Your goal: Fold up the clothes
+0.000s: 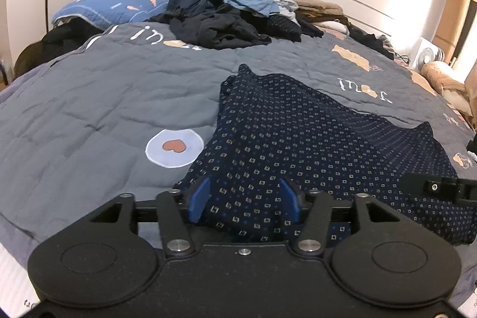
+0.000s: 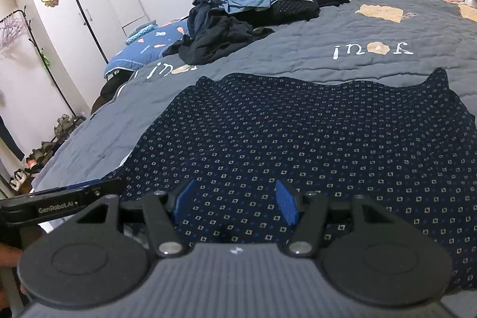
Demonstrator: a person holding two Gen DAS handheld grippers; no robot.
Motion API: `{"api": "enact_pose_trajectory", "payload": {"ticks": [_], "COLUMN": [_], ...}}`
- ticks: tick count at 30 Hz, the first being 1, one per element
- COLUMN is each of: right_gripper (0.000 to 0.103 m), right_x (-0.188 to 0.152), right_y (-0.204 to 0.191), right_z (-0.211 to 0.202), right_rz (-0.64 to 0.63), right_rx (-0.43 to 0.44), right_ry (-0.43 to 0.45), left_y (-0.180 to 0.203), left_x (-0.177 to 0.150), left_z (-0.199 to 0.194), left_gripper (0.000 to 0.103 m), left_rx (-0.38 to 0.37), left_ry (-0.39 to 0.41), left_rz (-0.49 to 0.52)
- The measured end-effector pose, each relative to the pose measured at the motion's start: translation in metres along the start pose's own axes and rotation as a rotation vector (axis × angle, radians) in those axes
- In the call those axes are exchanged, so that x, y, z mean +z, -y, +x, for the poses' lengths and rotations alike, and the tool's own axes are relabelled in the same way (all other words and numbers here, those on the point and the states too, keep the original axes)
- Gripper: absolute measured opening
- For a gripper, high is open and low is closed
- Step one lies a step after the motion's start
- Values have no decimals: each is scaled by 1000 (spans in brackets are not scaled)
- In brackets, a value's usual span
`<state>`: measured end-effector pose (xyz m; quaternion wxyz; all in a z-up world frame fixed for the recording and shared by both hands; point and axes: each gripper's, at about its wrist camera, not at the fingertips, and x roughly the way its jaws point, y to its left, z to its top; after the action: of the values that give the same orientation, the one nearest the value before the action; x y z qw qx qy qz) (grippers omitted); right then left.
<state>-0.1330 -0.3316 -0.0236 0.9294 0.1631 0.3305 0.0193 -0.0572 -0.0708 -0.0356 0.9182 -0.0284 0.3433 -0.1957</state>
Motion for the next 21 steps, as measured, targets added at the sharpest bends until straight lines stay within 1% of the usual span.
{"api": "enact_pose_trajectory", "payload": {"ticks": [3,9,11,16,18,20,21], "right_gripper": [59,59,60,61,65,75,77], "right_x": [-1,-4,-4,-3,-3,-4,-5], "right_y": [-5,-17,-20,-25,-30,-37,-39], "right_z": [1,1,0,-4,-5,-8,-10], "right_rz": [3,-44,-56,-51,-80,-121,-136], "right_rx": [-9,-59,-65,-61,-77,-86,-81], "right_ry": [-3,-5,-5,11,18,34,43], "left_y": [-6,-11,-13,-21,-25,-29,-31], "left_x": [-1,-4,-4,-6,-6,-7,-8], "left_z": [-1,-4,-6,-12,-15,-18,-19], "left_gripper": [56,61,64,78,79,79,79], "left_rx": [8,19,28,52,58,57,53], "left_ry": [-1,-3,-1,7,15,21,23], "left_rz": [-15,-22,-25,-55,-74,-101,-115]}}
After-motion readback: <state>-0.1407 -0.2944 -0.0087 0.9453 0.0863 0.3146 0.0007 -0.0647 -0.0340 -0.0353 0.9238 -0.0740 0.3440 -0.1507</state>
